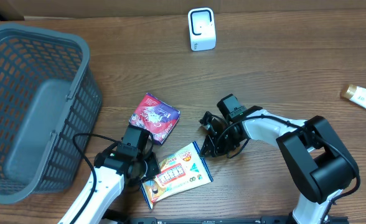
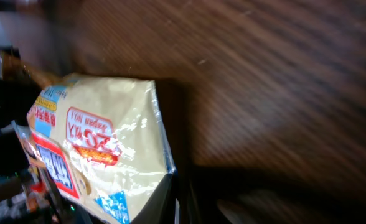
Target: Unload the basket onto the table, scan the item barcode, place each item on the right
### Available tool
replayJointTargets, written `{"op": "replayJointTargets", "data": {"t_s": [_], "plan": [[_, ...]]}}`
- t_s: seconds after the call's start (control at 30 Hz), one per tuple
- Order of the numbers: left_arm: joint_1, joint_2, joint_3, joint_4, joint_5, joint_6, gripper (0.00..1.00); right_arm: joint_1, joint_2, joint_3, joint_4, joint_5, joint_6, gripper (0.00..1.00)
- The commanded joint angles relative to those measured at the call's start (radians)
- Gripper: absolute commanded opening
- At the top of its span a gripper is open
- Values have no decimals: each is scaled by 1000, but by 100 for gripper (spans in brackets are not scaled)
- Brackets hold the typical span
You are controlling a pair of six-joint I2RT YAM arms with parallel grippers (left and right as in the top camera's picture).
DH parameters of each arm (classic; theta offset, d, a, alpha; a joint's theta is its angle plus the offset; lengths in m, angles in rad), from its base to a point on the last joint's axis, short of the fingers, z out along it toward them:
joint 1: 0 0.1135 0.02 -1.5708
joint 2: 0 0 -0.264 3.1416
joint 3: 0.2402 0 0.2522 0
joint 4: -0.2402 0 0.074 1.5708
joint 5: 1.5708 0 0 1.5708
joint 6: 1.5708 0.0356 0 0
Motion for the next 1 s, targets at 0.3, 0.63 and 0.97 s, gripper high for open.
{"op": "replayJointTargets", "data": {"t_s": [0.3,0.63,0.97], "plan": [[29,37,-17,6,63,9,4,-29,19,21,-63,-67,-59,100],[29,37,-17,9,63,8,4,110,40,12,-24,-189,-100,100],[29,37,-17,9,63,7,4,178,58,12,-66,-571,-88,23]]}}
